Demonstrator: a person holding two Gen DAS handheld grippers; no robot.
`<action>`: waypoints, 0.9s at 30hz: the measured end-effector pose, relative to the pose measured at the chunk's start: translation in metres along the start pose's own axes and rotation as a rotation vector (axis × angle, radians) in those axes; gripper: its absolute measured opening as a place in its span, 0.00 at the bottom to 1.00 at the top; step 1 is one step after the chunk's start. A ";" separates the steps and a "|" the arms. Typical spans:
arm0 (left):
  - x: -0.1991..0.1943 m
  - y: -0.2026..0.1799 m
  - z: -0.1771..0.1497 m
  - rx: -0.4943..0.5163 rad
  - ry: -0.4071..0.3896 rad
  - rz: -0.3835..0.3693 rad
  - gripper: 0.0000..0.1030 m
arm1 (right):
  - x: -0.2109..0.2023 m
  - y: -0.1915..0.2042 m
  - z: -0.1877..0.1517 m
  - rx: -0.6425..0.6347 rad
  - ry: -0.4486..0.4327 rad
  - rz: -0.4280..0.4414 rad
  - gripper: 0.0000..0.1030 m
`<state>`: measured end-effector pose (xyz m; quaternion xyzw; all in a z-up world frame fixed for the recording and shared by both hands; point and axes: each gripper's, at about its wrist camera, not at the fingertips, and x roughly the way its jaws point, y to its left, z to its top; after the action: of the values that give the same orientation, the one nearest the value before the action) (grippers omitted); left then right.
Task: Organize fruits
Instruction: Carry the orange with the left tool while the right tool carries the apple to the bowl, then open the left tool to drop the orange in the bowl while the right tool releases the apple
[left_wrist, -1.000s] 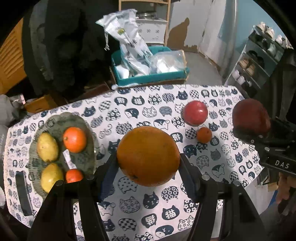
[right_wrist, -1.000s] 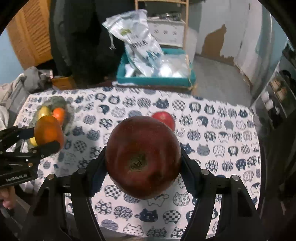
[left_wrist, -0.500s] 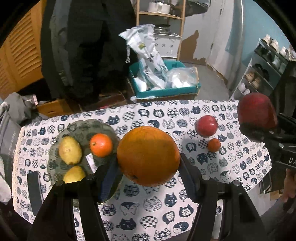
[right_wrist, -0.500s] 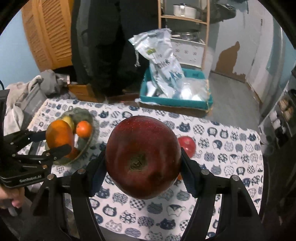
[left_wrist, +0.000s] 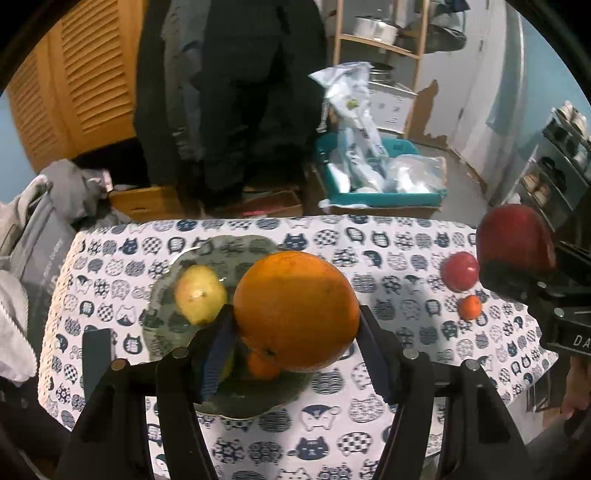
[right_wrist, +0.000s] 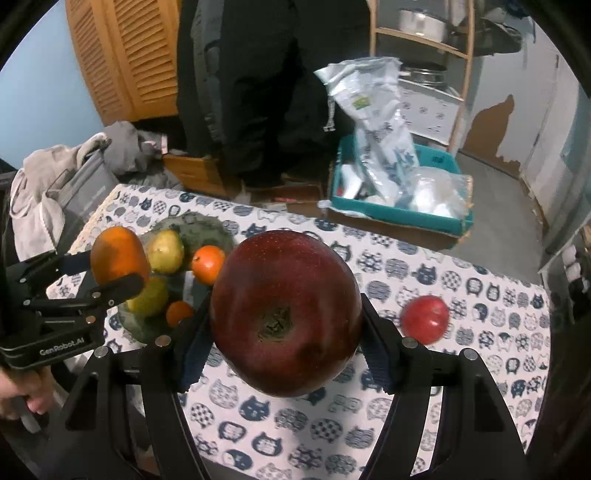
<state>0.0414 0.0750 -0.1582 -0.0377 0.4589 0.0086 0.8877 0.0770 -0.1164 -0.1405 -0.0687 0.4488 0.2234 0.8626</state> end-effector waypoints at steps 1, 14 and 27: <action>0.002 0.005 0.000 -0.006 0.003 0.007 0.64 | 0.003 0.003 0.002 -0.001 0.004 0.004 0.69; 0.044 0.066 -0.004 -0.099 0.091 0.019 0.64 | 0.082 0.051 0.025 -0.004 0.103 0.079 0.69; 0.091 0.078 -0.016 -0.107 0.190 -0.005 0.64 | 0.131 0.064 0.029 0.031 0.184 0.100 0.69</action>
<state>0.0772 0.1501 -0.2462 -0.0866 0.5398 0.0273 0.8369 0.1351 -0.0082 -0.2241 -0.0530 0.5322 0.2517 0.8066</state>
